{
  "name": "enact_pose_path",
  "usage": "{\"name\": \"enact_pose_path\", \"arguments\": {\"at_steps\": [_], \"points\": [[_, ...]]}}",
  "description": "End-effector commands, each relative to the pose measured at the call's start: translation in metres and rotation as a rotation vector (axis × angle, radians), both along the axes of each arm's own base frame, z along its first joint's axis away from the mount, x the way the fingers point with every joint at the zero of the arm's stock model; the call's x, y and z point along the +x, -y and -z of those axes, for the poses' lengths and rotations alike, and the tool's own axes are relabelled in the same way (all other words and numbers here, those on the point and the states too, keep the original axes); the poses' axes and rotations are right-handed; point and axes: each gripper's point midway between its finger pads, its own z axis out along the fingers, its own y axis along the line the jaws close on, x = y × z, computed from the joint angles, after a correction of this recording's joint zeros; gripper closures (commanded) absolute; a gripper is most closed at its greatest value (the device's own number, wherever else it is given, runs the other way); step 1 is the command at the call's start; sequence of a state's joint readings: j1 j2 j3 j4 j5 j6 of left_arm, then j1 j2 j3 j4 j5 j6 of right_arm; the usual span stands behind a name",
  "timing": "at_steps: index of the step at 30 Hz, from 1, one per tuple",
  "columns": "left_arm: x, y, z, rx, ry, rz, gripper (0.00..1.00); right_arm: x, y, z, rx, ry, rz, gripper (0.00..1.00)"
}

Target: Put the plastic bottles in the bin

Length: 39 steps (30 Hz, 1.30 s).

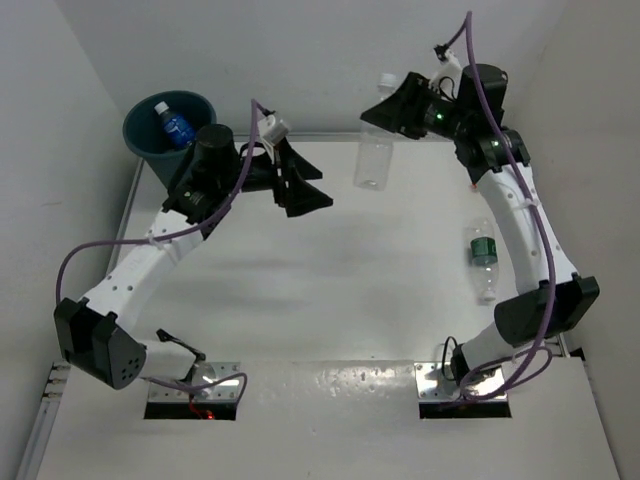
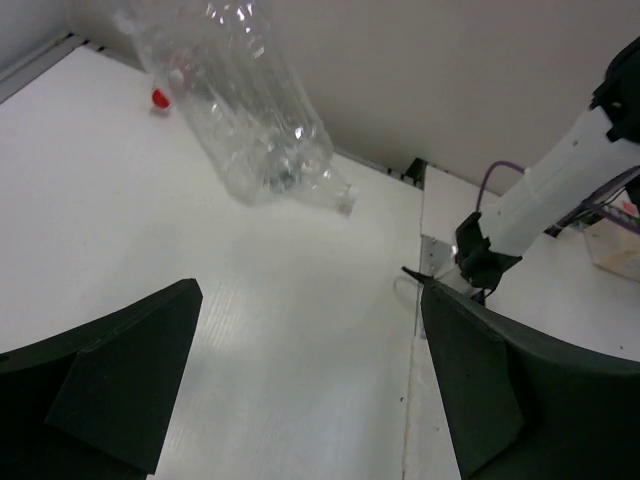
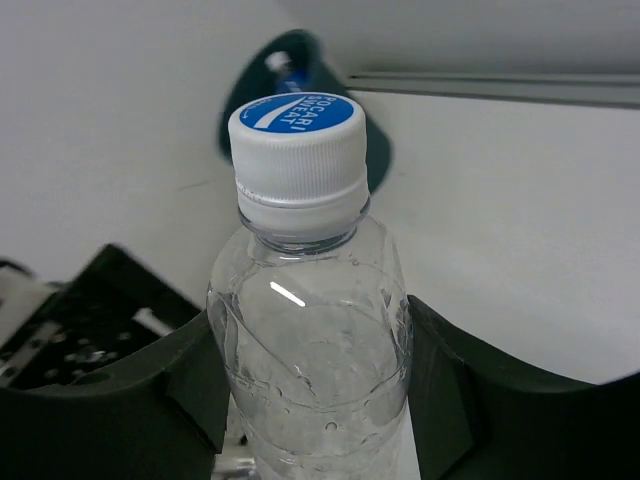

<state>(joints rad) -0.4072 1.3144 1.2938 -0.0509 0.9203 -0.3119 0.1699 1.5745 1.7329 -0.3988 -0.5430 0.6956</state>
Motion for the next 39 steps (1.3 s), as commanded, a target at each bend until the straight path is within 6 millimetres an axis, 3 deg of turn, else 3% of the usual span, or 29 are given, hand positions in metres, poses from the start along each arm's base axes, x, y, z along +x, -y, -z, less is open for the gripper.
{"name": "enact_pose_path", "arguments": {"at_steps": [1, 2, 8, 13, 19, 22, 23, 24, 25, 26, 27, 28, 29, 30, 31, 33, 34, 35, 36, 37, 38, 39], "points": [[0.003, 0.015, -0.051, -0.128, 0.058, 0.019, 0.01, -0.013, -0.035, -0.032, 0.108, 0.034, -0.079, 0.88], [0.008, 0.022, -0.055, -0.141, 0.051, 0.003, 0.01, -0.022, -0.049, -0.034, 0.107, 0.040, -0.118, 0.88], [0.004, 0.037, -0.077, -0.234, 0.007, 0.027, 0.01, -0.048, -0.080, -0.048, 0.086, 0.111, -0.197, 0.92], [0.010, 0.050, -0.077, -0.271, -0.039, 0.011, 0.01, -0.060, -0.094, -0.059, 0.115, 0.128, -0.233, 0.93], [0.015, 0.058, -0.081, -0.312, -0.062, 0.024, 0.01, -0.063, -0.097, -0.062, 0.124, 0.130, -0.234, 0.94], [0.019, 0.058, -0.082, -0.322, -0.071, 0.000, 0.11, -0.063, -0.096, -0.062, 0.123, 0.134, -0.234, 0.93], [0.023, 0.058, -0.077, -0.304, -0.071, -0.020, 0.26, -0.064, -0.095, -0.067, 0.123, 0.148, -0.232, 0.93], [0.027, 0.050, -0.084, -0.313, -0.061, -0.047, 0.33, -0.064, -0.094, -0.069, 0.123, 0.154, -0.230, 0.90], [0.035, 0.045, -0.083, -0.314, -0.068, -0.081, 0.41, -0.061, -0.088, -0.070, 0.122, 0.159, -0.215, 0.80], [0.047, 0.031, -0.081, -0.309, -0.077, -0.133, 0.53, -0.058, -0.083, -0.073, 0.124, 0.161, -0.201, 0.68], [0.055, 0.023, -0.079, -0.302, -0.075, -0.158, 0.56, -0.055, -0.077, -0.074, 0.122, 0.163, -0.182, 0.50], [0.060, 0.012, -0.087, -0.310, -0.063, -0.191, 0.56, -0.044, -0.058, -0.077, 0.133, 0.153, -0.127, 0.19], [0.077, -0.008, -0.083, -0.298, -0.059, -0.252, 0.57, -0.041, -0.050, -0.088, 0.144, 0.169, -0.100, 0.11], [0.092, -0.035, -0.084, -0.285, -0.042, -0.324, 0.59, -0.026, -0.014, -0.106, 0.163, 0.197, -0.011, 0.02], [0.092, -0.035, -0.086, -0.275, -0.031, -0.327, 0.59, -0.018, -0.001, -0.104, 0.165, 0.187, 0.025, 0.00], [0.119, -0.082, -0.084, -0.222, 0.029, -0.453, 0.59, -0.013, 0.026, -0.125, 0.180, 0.224, 0.081, 0.00], [0.128, -0.104, -0.103, -0.210, 0.096, -0.537, 0.59, 0.005, 0.080, -0.126, 0.168, 0.231, 0.201, 0.00], [0.147, -0.139, -0.105, -0.176, 0.135, -0.642, 0.59, 0.007, 0.092, -0.123, 0.152, 0.224, 0.217, 0.00], [0.159, -0.162, -0.100, -0.089, 0.195, -0.729, 0.59, 0.011, 0.118, -0.113, 0.137, 0.192, 0.273, 0.00], [0.178, -0.199, -0.114, -0.067, 0.249, -0.917, 0.59, 0.009, 0.137, -0.106, 0.107, 0.183, 0.301, 0.00], [0.186, -0.233, -0.115, -0.034, 0.281, -1.042, 0.59, 0.014, 0.152, -0.080, 0.067, 0.142, 0.329, 0.00], [0.190, -0.256, -0.131, -0.011, 0.390, -1.125, 0.59, 0.013, 0.159, -0.066, 0.050, 0.112, 0.340, 0.00]]}}
